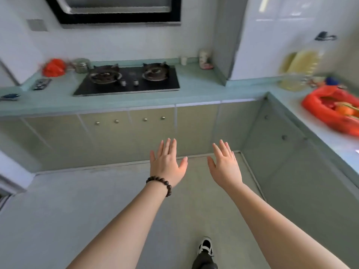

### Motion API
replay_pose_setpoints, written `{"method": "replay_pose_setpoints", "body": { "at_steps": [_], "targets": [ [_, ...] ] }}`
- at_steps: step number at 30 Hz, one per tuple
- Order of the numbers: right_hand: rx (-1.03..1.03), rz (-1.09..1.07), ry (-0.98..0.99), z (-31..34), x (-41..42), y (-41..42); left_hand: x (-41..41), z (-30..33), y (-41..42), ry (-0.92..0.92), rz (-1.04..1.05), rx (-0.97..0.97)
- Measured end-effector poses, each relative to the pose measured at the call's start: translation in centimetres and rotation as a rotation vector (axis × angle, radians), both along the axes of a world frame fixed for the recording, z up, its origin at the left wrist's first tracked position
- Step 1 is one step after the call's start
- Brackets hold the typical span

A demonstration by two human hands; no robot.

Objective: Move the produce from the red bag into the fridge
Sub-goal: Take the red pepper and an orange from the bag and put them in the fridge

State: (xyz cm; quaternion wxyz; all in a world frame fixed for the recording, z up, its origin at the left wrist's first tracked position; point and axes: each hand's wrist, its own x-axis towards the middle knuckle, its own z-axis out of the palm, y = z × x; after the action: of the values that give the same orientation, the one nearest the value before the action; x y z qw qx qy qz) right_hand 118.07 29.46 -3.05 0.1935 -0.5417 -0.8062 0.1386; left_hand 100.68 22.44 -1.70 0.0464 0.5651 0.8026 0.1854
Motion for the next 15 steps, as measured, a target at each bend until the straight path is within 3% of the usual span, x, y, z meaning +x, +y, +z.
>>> {"method": "replay_pose_setpoints", "body": {
  "at_steps": [15],
  "targets": [
    [-0.063, -0.614, 0.029, -2.2, 25.2, 13.9, 23.2, -2.2, 23.8, 0.051, -0.516, -0.068]
  ]
}}
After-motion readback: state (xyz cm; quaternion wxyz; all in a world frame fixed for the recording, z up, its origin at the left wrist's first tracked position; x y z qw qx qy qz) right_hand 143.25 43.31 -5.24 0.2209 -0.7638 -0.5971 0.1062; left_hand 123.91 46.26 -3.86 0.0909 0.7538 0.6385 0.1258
